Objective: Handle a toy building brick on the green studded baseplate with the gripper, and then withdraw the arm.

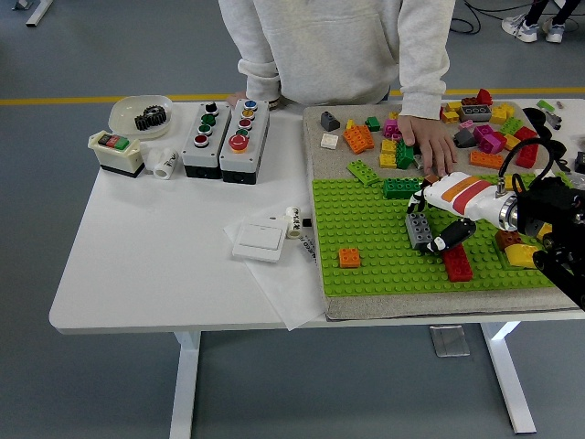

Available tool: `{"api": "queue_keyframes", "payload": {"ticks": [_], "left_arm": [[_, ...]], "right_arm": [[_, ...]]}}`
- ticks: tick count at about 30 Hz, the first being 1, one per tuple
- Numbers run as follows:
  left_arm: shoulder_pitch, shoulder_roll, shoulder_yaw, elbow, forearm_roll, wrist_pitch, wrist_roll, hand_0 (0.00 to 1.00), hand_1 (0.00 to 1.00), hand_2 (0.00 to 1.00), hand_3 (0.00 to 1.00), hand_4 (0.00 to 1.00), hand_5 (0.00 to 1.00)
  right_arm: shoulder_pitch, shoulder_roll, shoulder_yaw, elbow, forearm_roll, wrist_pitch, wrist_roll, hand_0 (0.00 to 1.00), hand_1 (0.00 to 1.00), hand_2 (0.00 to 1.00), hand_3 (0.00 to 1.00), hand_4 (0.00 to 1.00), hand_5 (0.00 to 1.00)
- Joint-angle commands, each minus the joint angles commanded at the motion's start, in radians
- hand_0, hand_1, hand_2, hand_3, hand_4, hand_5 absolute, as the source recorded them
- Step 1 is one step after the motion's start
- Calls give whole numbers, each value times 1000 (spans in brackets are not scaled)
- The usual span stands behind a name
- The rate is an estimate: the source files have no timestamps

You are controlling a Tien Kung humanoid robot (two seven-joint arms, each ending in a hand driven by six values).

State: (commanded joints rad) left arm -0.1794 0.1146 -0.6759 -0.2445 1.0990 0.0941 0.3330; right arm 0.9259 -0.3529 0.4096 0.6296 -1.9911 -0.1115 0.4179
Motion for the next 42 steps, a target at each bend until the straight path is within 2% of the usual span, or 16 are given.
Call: {"api": "queue_keyframes", "payload": {"ticks": [28,40,42], "left_arm": [[-7,3,6,-2,-5,-1,1,740,733,744,599,668,605],[-7,2,5,-1,-4,-2,1,739,732,743,599,667,605],[-6,2,5,-1,-4,-2,1,739,732,743,599,668,605]], "right_arm": [[7,13,-12,-18,19,10,-9,685,576,616,602,898,503],[5,13,-14,-15,28,4,-7,645,544,575,556,878,512],[4,12,-13,-14,29,2,-6,627,515,557,540,861,515]]}}
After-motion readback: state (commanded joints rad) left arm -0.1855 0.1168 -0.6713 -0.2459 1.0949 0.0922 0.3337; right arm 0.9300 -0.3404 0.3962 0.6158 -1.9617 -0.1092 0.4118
